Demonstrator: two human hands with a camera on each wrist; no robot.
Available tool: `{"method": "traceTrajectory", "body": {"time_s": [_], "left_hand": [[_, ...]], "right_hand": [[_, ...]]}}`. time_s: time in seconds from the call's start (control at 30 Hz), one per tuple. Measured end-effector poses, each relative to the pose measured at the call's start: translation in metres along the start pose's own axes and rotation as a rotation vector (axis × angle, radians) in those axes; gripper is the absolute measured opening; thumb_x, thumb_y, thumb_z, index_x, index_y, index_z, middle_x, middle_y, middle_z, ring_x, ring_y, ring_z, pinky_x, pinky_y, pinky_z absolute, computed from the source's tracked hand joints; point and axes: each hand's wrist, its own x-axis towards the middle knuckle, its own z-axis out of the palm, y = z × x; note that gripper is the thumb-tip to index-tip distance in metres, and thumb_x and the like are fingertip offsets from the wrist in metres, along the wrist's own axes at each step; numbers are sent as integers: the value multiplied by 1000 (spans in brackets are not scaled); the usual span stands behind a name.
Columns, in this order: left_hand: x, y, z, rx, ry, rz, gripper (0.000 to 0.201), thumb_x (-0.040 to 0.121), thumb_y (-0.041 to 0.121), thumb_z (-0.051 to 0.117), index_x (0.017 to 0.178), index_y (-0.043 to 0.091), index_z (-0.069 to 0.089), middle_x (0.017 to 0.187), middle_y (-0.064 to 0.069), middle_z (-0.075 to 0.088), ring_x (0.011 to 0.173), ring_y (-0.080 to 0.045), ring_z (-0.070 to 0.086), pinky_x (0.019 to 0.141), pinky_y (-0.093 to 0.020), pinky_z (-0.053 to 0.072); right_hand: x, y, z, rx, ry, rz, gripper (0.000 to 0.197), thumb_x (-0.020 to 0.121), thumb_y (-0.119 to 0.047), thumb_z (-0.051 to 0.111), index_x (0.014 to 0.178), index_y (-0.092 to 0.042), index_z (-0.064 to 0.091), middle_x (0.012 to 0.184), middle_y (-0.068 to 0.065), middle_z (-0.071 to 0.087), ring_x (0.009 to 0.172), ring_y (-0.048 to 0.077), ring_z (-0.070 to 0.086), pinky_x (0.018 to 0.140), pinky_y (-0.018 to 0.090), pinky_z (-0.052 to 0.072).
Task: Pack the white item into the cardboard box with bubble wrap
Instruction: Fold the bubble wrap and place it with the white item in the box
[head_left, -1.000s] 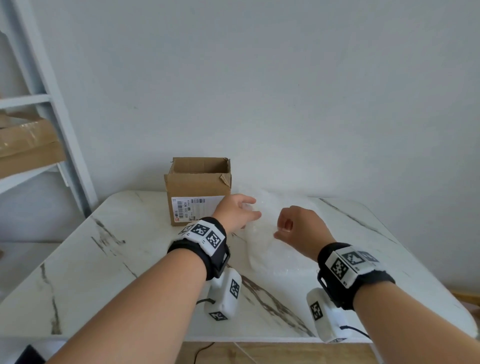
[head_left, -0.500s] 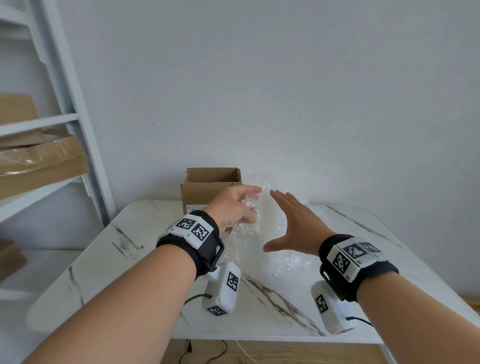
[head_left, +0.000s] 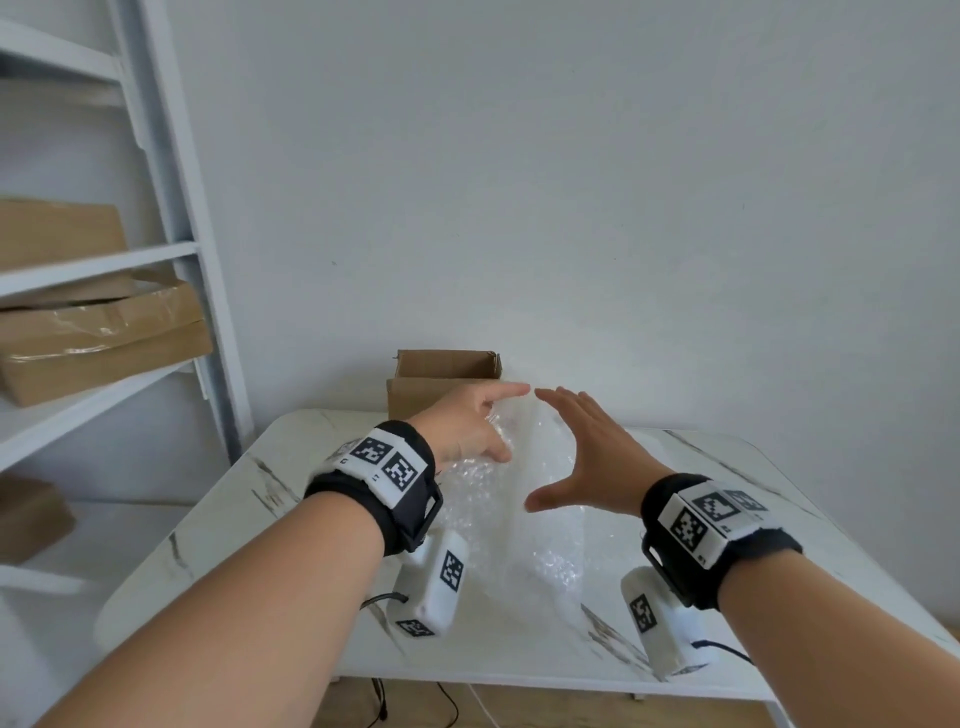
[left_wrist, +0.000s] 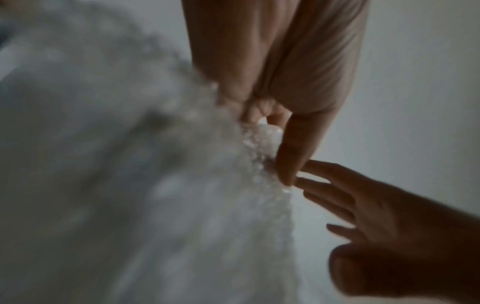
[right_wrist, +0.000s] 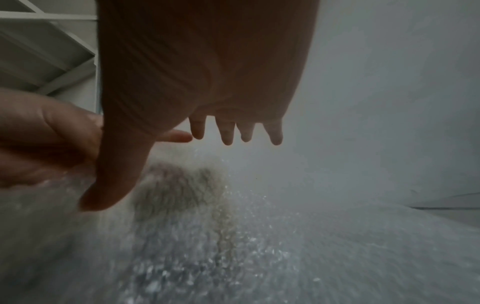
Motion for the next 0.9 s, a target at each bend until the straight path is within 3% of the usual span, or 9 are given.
{"method": "traceTrajectory", "body": {"time_s": [0.07, 0.13, 0.33, 0.47, 0.53, 0.6, 0.67, 0.8, 0.9], "left_hand": [[-4, 1, 0, 264, -56, -38, 72, 86, -12, 56, 142, 32, 45, 156, 1, 31, 119, -19, 57, 86, -23, 50], [-5, -6, 0, 376, -57, -72, 64, 88, -13, 49, 136, 29, 54, 153, 1, 38, 130, -21, 49, 99, -26, 44], [-5, -15, -7, -75, 18, -67, 41, 88, -10, 55, 119, 14, 65, 110, -1, 72, 101, -9, 65, 87, -21, 51], [-2, -17, -15, -285, 111, -31, 38, 85, -11, 59, 101, 21, 71, 119, -5, 67, 105, -18, 68, 97, -35, 52], [-3, -18, -19, -219, 75, -18, 42, 79, -7, 69, 109, 23, 70, 128, 2, 60, 110, -16, 63, 100, -33, 49], [-4, -17, -21, -14, 39, -23, 54, 73, 0, 77, 119, 25, 65, 122, 7, 60, 109, -13, 58, 97, -26, 45], [-2, -18, -21, 252, 102, -30, 45, 76, 12, 79, 118, 21, 65, 112, 5, 63, 100, -11, 58, 84, -22, 44], [10, -22, -23, 501, 315, 16, 3, 82, 29, 70, 82, 26, 71, 115, -3, 53, 109, -23, 54, 94, -35, 46], [24, -24, -30, 460, 407, 19, 26, 87, 11, 56, 104, 25, 69, 128, -3, 49, 120, -23, 49, 104, -39, 42]], "right_hand": [[0, -3, 1, -14, -30, -4, 122, 55, -61, 80, 151, -35, 9, 162, -7, 6, 150, 14, -2, 120, 45, 15], [-1, -7, 4, -36, -72, -4, 122, 56, -63, 78, 152, -32, 8, 162, -8, 5, 149, 13, -2, 121, 44, 15], [-1, -18, 13, -85, -158, -17, 127, 57, -64, 76, 152, -32, -1, 161, -13, 5, 149, 11, -7, 121, 49, 5], [0, -22, 11, -4, -139, 33, 115, 57, -62, 77, 150, -34, 14, 154, -10, 31, 147, 18, 18, 119, 49, 17], [3, -21, 9, 44, -75, 74, 75, 65, -53, 77, 130, -28, 51, 126, -8, 60, 120, 16, 54, 102, 34, 42], [5, -22, 6, 68, -11, 70, 17, 74, -40, 75, 74, -29, 62, 74, -9, 63, 71, 10, 58, 64, 23, 43], [6, -22, 4, 72, -21, 93, 36, 78, -32, 71, 51, -24, 49, 53, -8, 50, 53, 11, 48, 51, 23, 35], [9, -18, -2, 61, -15, 137, 25, 81, -29, 64, 60, -16, 59, 62, -1, 63, 63, 20, 59, 60, 28, 47], [14, -8, -9, 116, 39, 165, 14, 85, -22, 55, 82, -17, 67, 77, 0, 74, 73, 22, 69, 72, 36, 57]]}}
